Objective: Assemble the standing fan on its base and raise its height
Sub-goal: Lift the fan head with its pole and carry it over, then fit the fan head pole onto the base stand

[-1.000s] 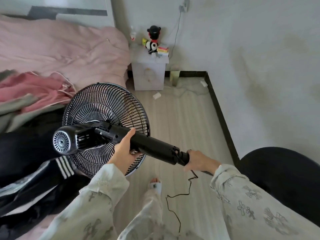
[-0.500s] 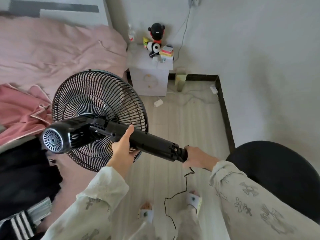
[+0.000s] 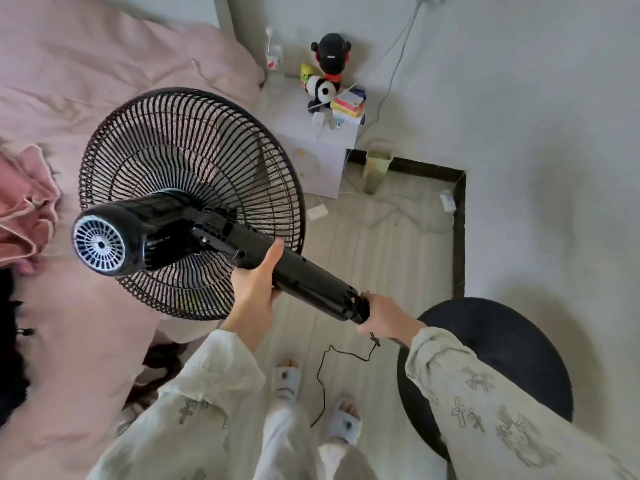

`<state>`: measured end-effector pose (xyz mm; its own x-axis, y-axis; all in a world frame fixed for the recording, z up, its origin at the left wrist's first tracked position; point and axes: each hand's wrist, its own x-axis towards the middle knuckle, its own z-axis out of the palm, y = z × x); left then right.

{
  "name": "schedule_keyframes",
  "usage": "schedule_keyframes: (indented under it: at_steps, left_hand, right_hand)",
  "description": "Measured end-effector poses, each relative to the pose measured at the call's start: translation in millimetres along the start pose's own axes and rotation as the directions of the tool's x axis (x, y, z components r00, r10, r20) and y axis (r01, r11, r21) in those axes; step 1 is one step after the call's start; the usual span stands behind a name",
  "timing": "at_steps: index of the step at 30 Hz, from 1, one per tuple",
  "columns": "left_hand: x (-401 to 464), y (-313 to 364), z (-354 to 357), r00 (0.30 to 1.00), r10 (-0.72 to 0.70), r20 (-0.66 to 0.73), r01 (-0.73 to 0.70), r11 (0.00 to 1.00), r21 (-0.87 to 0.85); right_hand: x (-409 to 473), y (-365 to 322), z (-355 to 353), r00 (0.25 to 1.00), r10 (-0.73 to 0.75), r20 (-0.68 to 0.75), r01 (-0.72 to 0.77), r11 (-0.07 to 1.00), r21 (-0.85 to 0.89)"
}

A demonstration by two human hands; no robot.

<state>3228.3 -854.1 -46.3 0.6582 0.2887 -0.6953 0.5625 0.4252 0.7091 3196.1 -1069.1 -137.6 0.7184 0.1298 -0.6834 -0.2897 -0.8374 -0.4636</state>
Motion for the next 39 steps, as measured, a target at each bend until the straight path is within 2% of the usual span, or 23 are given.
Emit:
schedule_keyframes:
  at_steps: [9,13,18,23,28,31,33,36,39]
  left_hand:
    - [132.5,3.6,62.1,0.995,0.013,0.095,-0.016,0.999,0.037]
    - [184.2,-4.2,82.6,0.983,0.031,0.180,-0.045,0.996,0.075]
    - [223.9,-31.4,118.7,0.965,0.123,0.232,-0.162,0.974,0.160]
    - [248.7,-73.4,170.2,0.921,0.287,0.264,-0.342,0.920,0.193]
    - [255.6,-107.5,223.9,0.821,0.499,0.279,-0.562,0.793,0.236]
    - [254.6,-123.8,252.7,0.732,0.633,0.252,-0.681,0.671,0.292]
    - [249.3,-145.9,274.8,0.647,0.714,0.266,-0.755,0.554,0.350]
    - [244.6,-174.6,304.9,0.556,0.778,0.292,-0.816,0.444,0.369]
    - [242.0,-195.6,324.5,0.514,0.800,0.310,-0.836,0.387,0.389]
  right_hand:
    - [138.8,19.0,-33.6,1.000,-0.003,0.031,0.005,0.998,-0.068]
    - [192.4,35.4,-44.0,1.000,0.000,-0.010,-0.001,0.996,-0.084]
    - [245.3,72.4,-52.9,0.997,-0.031,-0.072,0.028,0.998,-0.050]
    - [295.2,120.4,-64.9,0.987,-0.117,-0.111,0.112,0.993,-0.048]
    - [328.5,163.8,-79.8,0.963,-0.208,-0.169,0.208,0.978,-0.019]
    - [340.5,186.5,-87.8,0.945,-0.258,-0.202,0.269,0.963,0.032]
    - [346.8,212.1,-89.8,0.920,-0.305,-0.245,0.321,0.947,0.026]
    - [358.9,246.1,-95.0,0.897,-0.336,-0.286,0.365,0.929,0.057]
    - [368.3,269.0,-94.0,0.897,-0.342,-0.279,0.384,0.917,0.112]
